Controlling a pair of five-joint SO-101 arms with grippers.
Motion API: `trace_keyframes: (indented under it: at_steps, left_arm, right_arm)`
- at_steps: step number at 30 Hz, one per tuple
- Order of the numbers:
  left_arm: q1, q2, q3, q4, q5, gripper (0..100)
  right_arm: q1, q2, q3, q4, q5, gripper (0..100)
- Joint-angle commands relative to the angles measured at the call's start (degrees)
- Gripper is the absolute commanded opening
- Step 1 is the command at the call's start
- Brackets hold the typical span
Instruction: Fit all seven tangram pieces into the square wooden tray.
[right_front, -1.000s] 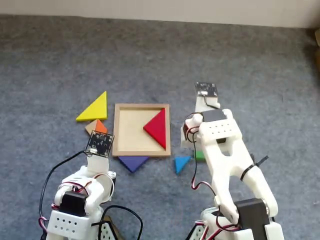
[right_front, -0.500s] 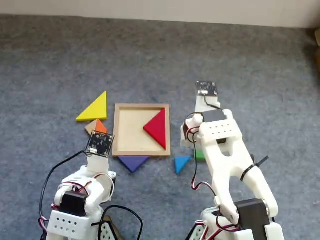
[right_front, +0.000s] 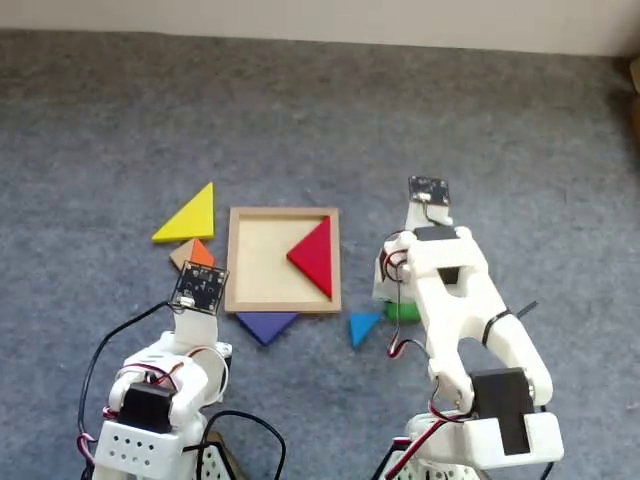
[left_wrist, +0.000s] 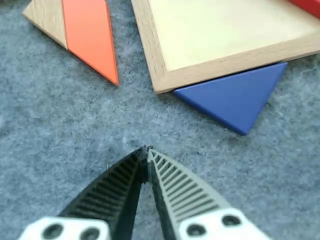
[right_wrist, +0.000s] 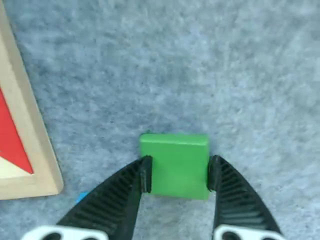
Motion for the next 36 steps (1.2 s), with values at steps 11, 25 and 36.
trace_keyframes:
  at_steps: [11, 25, 36]
  left_arm:
    - [1.19, -0.92, 1.10, 0.44, 0.35, 1]
    - [1.19, -0.92, 1.10, 0.44, 0.35, 1]
    - [1.19, -0.92, 1.10, 0.44, 0.35, 1]
  right_arm:
    - [-0.66, 4.79, -1.54, -0.22, 0.62, 13.5]
    - [-0.75, -12.00, -1.19, -0.13, 0.70, 0.7]
    - [-7.34, -18.68, -1.54, 3.12, 0.70, 0.5]
